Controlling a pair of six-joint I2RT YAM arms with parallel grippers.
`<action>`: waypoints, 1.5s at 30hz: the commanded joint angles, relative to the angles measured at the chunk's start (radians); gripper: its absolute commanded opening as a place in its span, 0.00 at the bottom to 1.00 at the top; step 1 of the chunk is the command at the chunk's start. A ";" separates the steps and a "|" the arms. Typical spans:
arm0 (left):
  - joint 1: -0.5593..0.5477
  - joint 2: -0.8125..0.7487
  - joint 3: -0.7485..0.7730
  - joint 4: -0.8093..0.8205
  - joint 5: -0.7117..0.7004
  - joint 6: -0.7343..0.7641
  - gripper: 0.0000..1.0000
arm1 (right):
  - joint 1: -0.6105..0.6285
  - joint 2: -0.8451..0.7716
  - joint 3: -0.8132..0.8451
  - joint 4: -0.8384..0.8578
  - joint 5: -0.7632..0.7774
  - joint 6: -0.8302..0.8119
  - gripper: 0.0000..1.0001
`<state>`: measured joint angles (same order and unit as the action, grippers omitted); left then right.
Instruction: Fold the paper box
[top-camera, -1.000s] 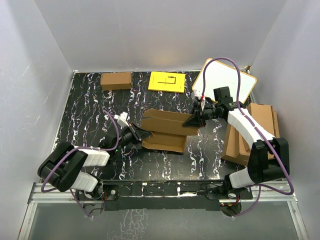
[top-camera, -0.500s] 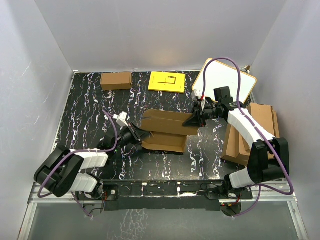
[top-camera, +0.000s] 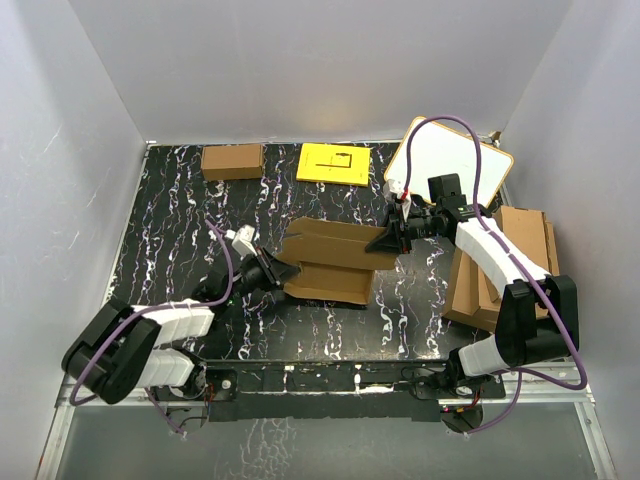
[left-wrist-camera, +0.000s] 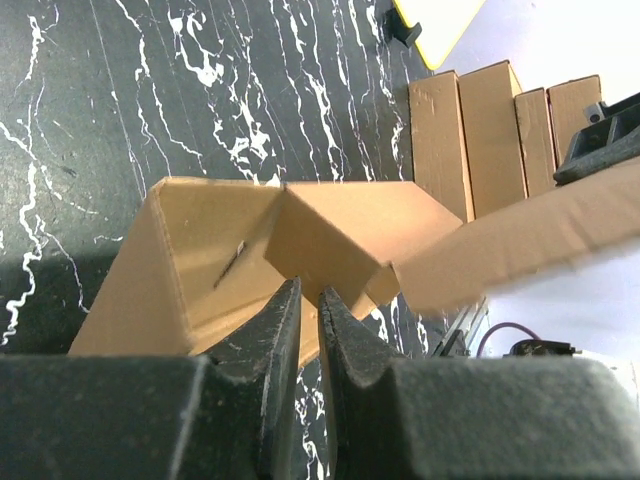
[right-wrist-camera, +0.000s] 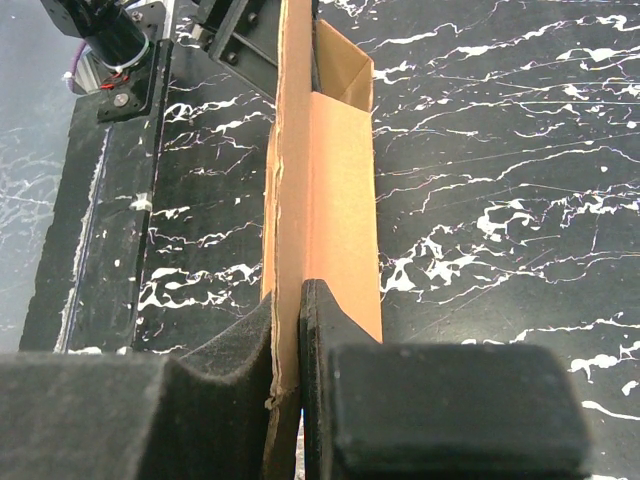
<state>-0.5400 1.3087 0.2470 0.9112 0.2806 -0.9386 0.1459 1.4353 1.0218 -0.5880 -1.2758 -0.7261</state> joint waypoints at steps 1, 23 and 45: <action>-0.006 -0.118 0.019 -0.143 -0.006 0.073 0.13 | -0.007 -0.013 -0.009 0.052 0.003 -0.003 0.08; -0.004 -0.351 0.160 -0.826 -0.071 0.241 0.13 | -0.006 -0.013 -0.015 0.055 0.008 -0.012 0.08; -0.005 -0.120 0.161 -0.594 -0.031 0.217 0.00 | -0.005 -0.009 -0.016 0.047 -0.008 -0.021 0.08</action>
<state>-0.5407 1.1812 0.3779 0.2222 0.2195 -0.7136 0.1429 1.4353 1.0172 -0.5663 -1.2533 -0.7246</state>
